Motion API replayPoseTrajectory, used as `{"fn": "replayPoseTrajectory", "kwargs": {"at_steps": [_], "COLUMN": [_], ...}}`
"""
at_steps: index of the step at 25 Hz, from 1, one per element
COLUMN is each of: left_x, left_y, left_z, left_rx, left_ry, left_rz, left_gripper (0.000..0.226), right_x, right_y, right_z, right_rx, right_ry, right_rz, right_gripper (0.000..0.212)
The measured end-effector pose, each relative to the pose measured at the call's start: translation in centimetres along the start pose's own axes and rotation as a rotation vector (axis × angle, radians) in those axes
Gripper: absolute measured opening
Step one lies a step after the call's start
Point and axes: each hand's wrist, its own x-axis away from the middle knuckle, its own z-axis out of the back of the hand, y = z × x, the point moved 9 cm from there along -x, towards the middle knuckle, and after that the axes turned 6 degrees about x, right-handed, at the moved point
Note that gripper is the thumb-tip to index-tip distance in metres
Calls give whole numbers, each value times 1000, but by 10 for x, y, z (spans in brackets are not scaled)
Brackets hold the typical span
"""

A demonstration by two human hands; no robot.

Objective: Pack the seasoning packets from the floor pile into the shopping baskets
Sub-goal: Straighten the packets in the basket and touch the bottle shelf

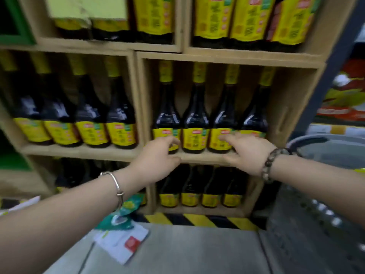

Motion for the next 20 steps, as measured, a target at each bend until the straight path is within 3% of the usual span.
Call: {"fn": "replayPoseTrajectory", "kwargs": {"at_steps": [7,12,16,20], "left_x": [90,139,152,161], "left_y": [-172,-253,-288,-318], "left_z": [79,78,67,48], "left_rx": [-74,-118,-199,-283], "left_ry": [25,-48,-77,-145], "left_rz": [212,359,403,503], "left_gripper": [46,41,41,51], "right_x": [-63,-73,-78,-77], "right_y": [-199,-278,-294,-306], "right_z": [-73,-132,-189,-269], "right_rx": [30,87,-132,-521], "right_ry": [-230,-421,-594,-727], "right_rz": [266,313,183,-185], "right_gripper": [59,53,54,60]}}
